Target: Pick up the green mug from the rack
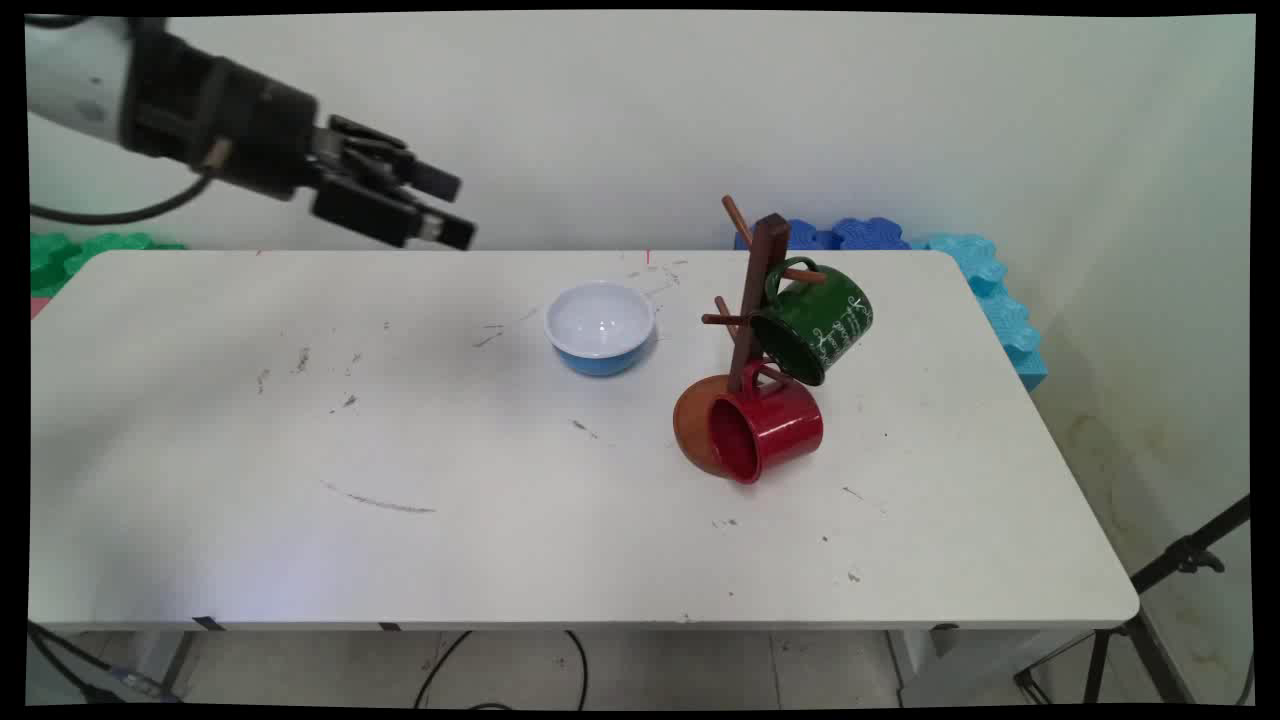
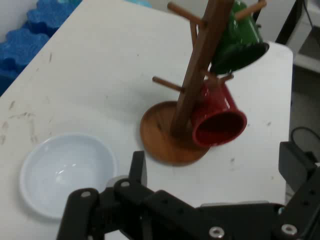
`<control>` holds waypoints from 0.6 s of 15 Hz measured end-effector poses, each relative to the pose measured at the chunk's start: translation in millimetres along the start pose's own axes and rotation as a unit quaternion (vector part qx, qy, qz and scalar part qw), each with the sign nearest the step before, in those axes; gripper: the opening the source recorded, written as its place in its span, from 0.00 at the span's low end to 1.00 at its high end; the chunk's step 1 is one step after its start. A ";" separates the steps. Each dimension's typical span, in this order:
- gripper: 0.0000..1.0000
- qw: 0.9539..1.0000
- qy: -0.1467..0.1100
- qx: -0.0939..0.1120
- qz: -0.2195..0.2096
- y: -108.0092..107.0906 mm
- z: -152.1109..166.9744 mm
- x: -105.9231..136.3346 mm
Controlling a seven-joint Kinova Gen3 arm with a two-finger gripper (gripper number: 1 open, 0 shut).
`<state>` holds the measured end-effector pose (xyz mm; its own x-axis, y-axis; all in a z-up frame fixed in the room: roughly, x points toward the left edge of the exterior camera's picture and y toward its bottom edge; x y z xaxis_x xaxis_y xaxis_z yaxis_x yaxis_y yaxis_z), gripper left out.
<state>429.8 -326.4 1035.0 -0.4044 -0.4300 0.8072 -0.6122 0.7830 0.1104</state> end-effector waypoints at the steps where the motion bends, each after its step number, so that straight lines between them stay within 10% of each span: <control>1: 1.00 1.000 0.001 -0.001 -0.008 6.3 8.2 6.6; 9: 1.00 0.999 0.001 -0.023 -0.046 57.4 67.5 35.4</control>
<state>334.5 -327.0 1030.7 -0.3467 -0.4999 0.7937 -0.6151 0.7600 0.2100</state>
